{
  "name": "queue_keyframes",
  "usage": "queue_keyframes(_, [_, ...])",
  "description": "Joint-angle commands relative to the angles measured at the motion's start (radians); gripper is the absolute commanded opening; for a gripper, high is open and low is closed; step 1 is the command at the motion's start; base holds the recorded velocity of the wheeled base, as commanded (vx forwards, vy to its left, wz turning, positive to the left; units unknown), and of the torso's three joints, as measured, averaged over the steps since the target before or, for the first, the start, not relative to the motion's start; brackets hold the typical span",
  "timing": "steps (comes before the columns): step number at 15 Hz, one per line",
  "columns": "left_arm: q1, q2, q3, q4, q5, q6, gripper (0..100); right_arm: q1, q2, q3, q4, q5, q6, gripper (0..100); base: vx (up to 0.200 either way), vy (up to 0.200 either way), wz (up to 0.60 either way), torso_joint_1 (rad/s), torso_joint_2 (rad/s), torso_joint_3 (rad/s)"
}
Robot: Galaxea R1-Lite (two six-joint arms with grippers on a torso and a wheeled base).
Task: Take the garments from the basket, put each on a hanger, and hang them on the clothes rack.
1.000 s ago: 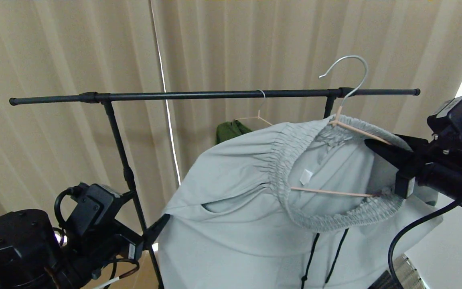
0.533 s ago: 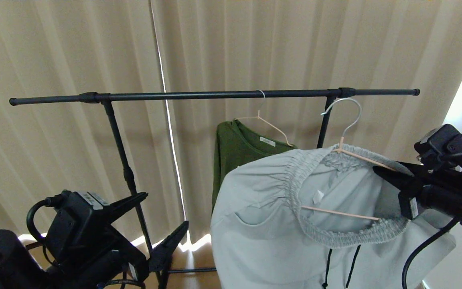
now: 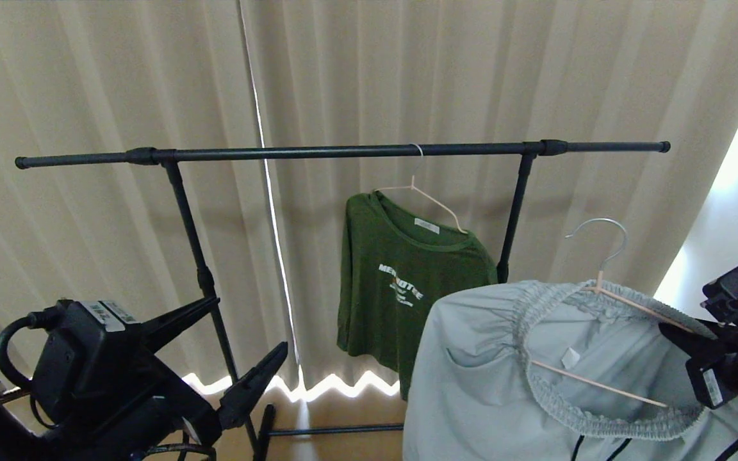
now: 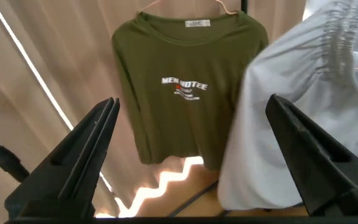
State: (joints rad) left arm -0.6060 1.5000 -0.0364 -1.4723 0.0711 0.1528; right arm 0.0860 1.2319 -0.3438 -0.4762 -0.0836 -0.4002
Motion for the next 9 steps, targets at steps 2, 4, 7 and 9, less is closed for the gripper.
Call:
queue_keyframes(2, [0.035,-0.009,0.004,0.0,-0.001,0.002,100,-0.058,-0.022,0.014,-0.01,-0.068,0.027,0,0.0,0.0,0.0,0.0,0.0,0.0])
queue_keyframes(4, [0.06,-0.012,0.003,-0.002,-0.001,0.002,100,-0.063,-0.019,0.011,-0.004,-0.071,0.029,0,0.0,0.0,0.0,0.0,0.0,0.0])
queue_keyframes(7, [0.095,-0.024,0.004,-0.002,-0.001,0.002,100,-0.026,0.031,-0.06,0.001,-0.073,0.096,0,0.0,0.0,0.0,0.0,0.0,0.0])
queue_keyframes(9, [0.097,-0.03,0.004,-0.002,-0.001,0.002,100,-0.011,0.07,-0.129,0.016,-0.074,0.167,0,0.0,0.0,0.0,0.0,0.0,0.0])
